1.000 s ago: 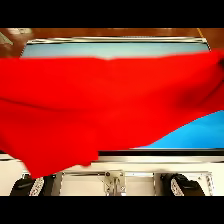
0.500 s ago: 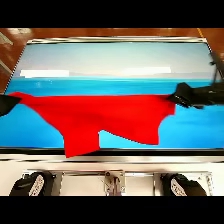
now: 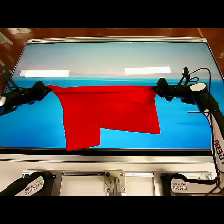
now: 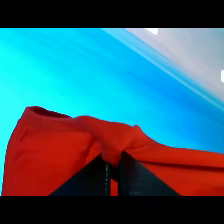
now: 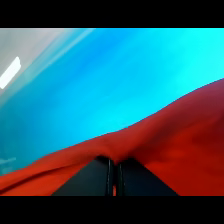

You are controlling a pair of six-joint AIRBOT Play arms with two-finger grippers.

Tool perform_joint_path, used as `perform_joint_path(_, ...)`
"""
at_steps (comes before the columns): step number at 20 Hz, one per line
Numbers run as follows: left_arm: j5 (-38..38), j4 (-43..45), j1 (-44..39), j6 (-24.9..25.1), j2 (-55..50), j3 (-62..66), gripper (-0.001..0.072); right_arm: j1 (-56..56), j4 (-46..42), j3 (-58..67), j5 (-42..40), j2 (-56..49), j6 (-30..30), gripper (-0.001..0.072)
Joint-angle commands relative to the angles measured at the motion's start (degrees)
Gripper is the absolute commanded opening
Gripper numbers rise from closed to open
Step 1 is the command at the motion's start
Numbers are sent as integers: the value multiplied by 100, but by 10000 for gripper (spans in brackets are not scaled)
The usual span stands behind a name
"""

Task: Fold the shirts.

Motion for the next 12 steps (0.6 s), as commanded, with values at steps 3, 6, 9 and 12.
perform_joint_path(3,1150,-568,-459,479,-1602,-48,49,0,514,-22,-278,-555,-328,94)
perform_joint_path(6,1060,-564,-507,483,-1751,-37,87,-2,656,-20,-181,-557,-326,259)
perform_joint_path(9,409,-487,-109,868,-1622,372,567,-214,874,166,557,-492,-638,600)
perform_joint_path(12,-1335,153,745,907,-1587,1062,603,-730,286,385,1657,-186,-728,600)
